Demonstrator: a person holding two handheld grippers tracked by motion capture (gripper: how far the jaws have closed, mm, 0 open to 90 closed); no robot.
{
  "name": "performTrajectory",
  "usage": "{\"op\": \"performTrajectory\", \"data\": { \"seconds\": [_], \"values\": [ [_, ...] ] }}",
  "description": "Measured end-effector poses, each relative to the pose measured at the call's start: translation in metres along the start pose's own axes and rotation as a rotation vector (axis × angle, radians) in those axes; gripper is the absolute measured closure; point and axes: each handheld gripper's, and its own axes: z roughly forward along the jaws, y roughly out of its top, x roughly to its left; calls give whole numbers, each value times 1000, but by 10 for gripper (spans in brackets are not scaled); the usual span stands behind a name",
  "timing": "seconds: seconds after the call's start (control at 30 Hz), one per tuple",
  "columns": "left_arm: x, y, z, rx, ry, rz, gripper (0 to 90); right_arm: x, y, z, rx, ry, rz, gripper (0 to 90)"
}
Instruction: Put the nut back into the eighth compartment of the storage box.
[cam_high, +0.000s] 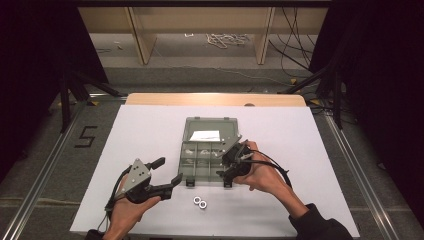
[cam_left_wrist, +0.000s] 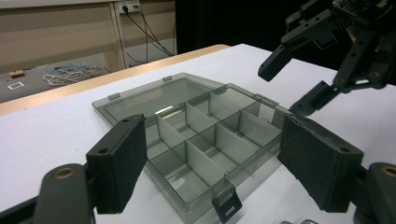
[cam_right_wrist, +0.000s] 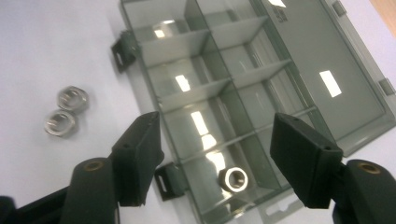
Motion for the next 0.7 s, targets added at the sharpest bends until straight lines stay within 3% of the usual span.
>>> {"op": "performTrajectory", "data": {
  "seconds": [0.37, 0.63, 0.7],
  "values": [
    [1, 0, 0, -8, 3, 11, 228, 24, 9, -3, -20, 61, -40, 282],
    [1, 0, -1, -17, 8, -12, 228, 46, 16, 3, -25, 156, -100, 309],
    [2, 1, -1, -20, 12, 7, 228, 51, 16, 6, -14, 177, -105, 317]
  ]
}}
